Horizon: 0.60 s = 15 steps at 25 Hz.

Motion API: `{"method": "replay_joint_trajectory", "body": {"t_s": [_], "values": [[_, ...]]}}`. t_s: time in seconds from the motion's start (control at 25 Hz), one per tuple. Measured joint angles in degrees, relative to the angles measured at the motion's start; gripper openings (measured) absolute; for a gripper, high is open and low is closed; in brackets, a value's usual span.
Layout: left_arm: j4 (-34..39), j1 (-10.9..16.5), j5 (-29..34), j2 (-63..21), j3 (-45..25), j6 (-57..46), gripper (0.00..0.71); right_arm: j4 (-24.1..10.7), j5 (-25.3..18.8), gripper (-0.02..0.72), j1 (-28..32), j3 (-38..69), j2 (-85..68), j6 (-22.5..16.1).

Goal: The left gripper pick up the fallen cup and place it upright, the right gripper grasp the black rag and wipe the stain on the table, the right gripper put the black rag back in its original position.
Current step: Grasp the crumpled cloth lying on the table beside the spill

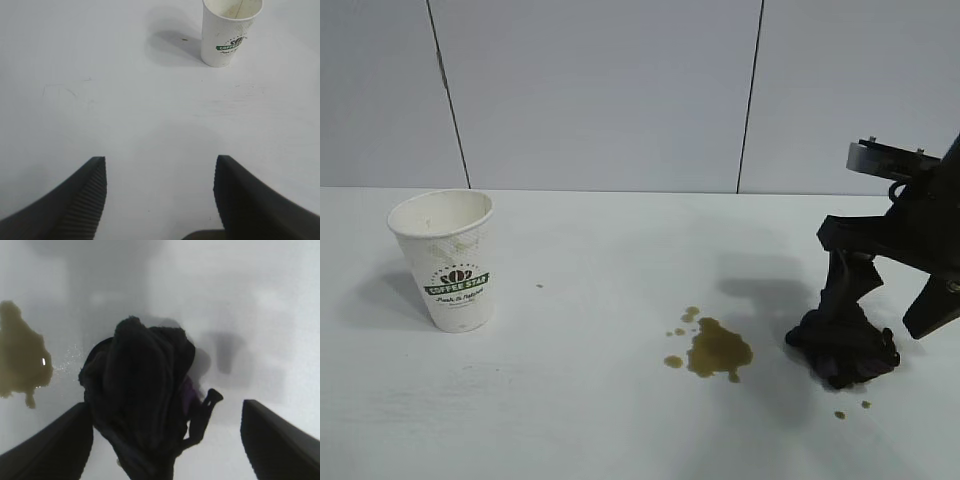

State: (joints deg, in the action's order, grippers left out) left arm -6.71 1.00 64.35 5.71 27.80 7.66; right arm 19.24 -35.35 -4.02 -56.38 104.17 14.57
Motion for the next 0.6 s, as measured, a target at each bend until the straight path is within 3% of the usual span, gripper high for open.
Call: {"method": "replay_joint_trajectory", "body": {"t_s": [0.16, 0.4, 0.6], "values": [[0.0, 0.0, 0.0, 0.0, 0.0, 0.0, 0.453, -1.77, -0.47, 0.544, -3.42, -2.67, 0.66, -1.64], [0.0, 0.0, 0.0, 0.0, 0.0, 0.0, 0.453, -12.63, -5.91, 0.503, -6.24, -6.25, 3.79, -10.49], [0.0, 0.0, 0.0, 0.0, 0.0, 0.0, 0.453, -14.44, -6.5, 0.503, -6.24, -6.61, 5.14, -11.95]]}}
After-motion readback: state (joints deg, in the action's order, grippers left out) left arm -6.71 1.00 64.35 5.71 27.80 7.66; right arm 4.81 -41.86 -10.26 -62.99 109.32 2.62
